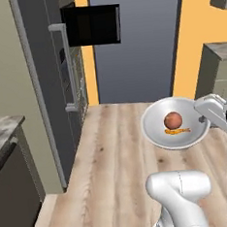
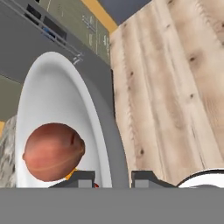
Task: Place the bowl containing the onion and shrimp in the microwave. Close the microwave door and press the start button to microwave the meal.
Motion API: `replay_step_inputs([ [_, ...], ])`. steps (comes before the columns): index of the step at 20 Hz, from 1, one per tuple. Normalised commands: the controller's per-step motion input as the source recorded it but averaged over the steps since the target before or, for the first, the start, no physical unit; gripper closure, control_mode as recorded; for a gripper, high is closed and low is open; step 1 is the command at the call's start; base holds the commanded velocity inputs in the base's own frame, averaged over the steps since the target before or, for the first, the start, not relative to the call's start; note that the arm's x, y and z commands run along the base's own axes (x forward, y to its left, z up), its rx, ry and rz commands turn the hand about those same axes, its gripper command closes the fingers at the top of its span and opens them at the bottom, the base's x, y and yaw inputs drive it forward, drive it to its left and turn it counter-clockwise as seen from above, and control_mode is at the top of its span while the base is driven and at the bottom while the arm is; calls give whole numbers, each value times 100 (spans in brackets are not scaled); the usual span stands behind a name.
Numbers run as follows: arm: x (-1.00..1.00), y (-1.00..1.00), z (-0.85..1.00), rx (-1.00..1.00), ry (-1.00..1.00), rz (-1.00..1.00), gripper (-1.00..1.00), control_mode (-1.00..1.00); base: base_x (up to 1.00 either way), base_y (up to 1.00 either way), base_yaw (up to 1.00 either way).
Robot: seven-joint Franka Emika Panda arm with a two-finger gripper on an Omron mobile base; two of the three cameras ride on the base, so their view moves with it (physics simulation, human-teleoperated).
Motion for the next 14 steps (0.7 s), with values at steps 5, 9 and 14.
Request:
replay_step_inputs([
  [5,0,0,0,0,0,0,100,100,80,-91,35],
  [9,0,0,0,0,0,0,100,100,71,-72,54],
  [14,0,0,0,0,0,0,100,100,53,-91,48],
])
